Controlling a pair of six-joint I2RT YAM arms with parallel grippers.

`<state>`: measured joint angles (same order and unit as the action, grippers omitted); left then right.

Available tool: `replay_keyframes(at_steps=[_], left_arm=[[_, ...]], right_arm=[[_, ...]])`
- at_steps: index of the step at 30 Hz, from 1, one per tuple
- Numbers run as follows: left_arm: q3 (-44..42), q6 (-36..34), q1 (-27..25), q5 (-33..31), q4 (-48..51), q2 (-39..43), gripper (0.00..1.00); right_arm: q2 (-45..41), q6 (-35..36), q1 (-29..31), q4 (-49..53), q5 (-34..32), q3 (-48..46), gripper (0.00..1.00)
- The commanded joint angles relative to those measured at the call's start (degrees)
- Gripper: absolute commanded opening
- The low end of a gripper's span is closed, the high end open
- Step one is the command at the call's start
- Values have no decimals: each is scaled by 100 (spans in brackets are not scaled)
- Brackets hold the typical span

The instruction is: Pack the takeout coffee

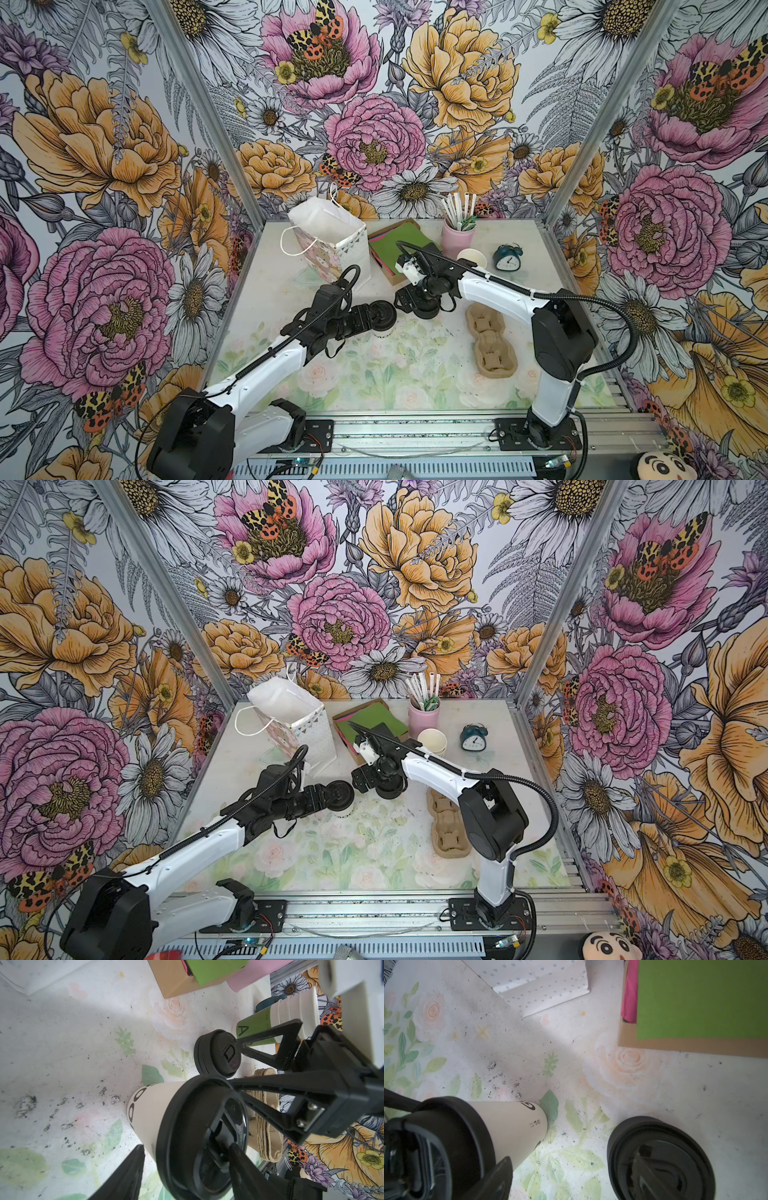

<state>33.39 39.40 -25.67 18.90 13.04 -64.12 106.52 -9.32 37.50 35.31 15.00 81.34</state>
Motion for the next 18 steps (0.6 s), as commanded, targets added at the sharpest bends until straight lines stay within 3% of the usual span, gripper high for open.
replay_keyframes(at_steps=[1,10,18], left_arm=[[-54,94,136,76,-304,-62,66],[381,-61,335,234,-317,-179,70],[479,-275,468,93,202,493,74]], right_arm=[[224,104,-73,-66,231,269,91],[412,141,-359,-64,268,580,91],[-304,112,-448,-64,11,333,91]])
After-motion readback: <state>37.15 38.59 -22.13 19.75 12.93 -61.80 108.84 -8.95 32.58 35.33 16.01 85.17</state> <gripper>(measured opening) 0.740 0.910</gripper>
